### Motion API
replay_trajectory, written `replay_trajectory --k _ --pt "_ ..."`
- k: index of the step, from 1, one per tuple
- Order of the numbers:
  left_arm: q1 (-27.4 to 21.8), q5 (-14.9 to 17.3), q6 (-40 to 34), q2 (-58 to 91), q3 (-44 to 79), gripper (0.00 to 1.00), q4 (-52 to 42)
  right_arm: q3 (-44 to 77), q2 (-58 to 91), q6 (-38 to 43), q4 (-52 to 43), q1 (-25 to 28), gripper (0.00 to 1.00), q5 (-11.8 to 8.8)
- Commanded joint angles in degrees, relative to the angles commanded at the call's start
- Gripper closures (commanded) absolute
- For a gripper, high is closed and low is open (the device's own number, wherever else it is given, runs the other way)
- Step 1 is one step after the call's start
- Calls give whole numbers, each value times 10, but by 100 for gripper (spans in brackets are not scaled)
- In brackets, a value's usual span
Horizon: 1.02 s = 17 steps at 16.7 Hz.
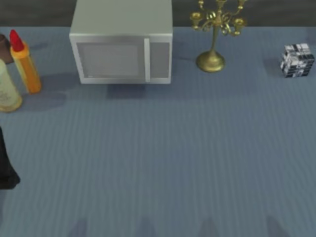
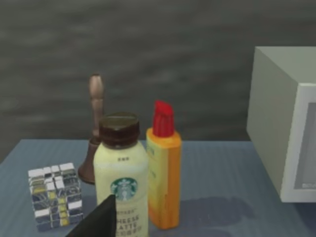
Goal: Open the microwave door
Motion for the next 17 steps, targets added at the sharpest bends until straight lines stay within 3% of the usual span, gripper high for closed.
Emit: replay_trajectory --k 4,8,17 --pt "-8 -4 -7 17 17 0 -5 0 0 0 0 0 0 0" --pt "-50 -30 -43 126 121 0 -36 0 0 0 0 0 0 0" --pt "-206 -129 -171 649 501 0 -171 0 0 0 0 0 0 0"
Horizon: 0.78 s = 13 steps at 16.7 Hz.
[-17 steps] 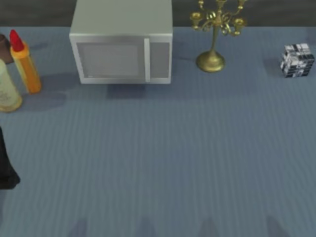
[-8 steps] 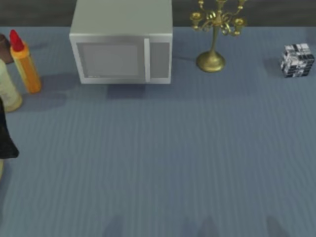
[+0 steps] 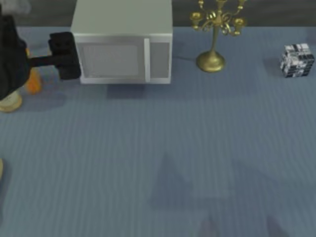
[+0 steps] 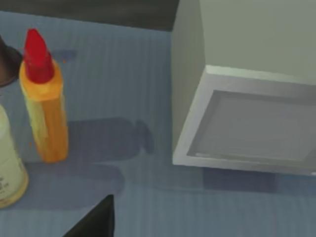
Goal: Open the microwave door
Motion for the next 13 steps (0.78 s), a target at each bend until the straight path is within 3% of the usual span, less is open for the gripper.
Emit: replay_trajectory --k 7,13 --pt "-110 -66 -92 356 263 0 -92 0 0 0 0 0 0 0" --pt "-155 -92 -132 484 378 0 -121 0 0 0 0 0 0 0"
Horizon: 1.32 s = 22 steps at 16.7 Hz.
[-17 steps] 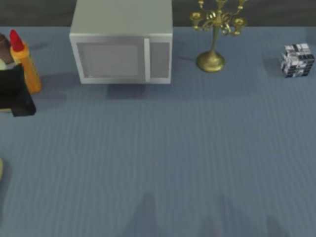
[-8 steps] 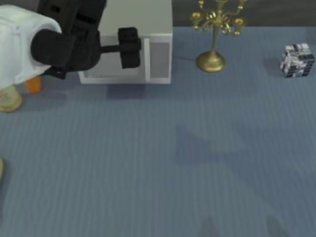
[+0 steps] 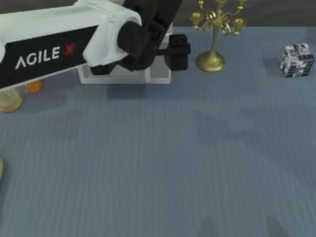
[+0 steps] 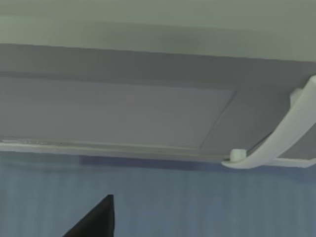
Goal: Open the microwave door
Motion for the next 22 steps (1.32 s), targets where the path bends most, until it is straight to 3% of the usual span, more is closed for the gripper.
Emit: replay_trajectory --k 18,22 --pt "37 23 33 131 56 0 86 0 0 0 0 0 0 0" --pt "37 23 33 131 56 30 86 0 0 0 0 0 0 0"
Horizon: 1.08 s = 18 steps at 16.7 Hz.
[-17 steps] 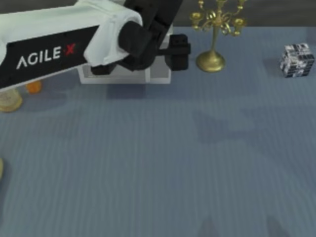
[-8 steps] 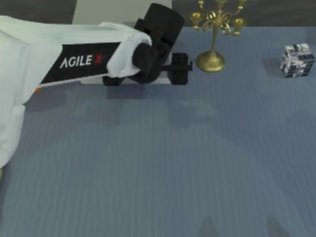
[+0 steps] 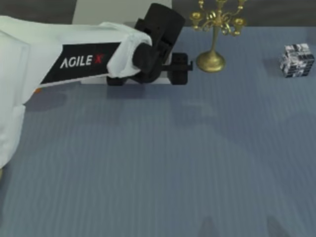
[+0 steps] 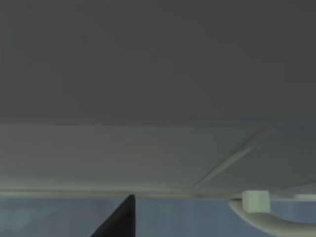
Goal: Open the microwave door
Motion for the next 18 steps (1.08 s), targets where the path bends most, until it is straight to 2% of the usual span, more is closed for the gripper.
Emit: replay_trajectory --k 9,17,18 --pt "0 0 0 0 0 98 0 0 0 0 0 0 0 0" --pt "0 0 0 0 0 100 0 0 0 0 0 0 0 0" --pt "-21 9 -2 -14 -28 100 -5 0 0 0 0 0 0 0"
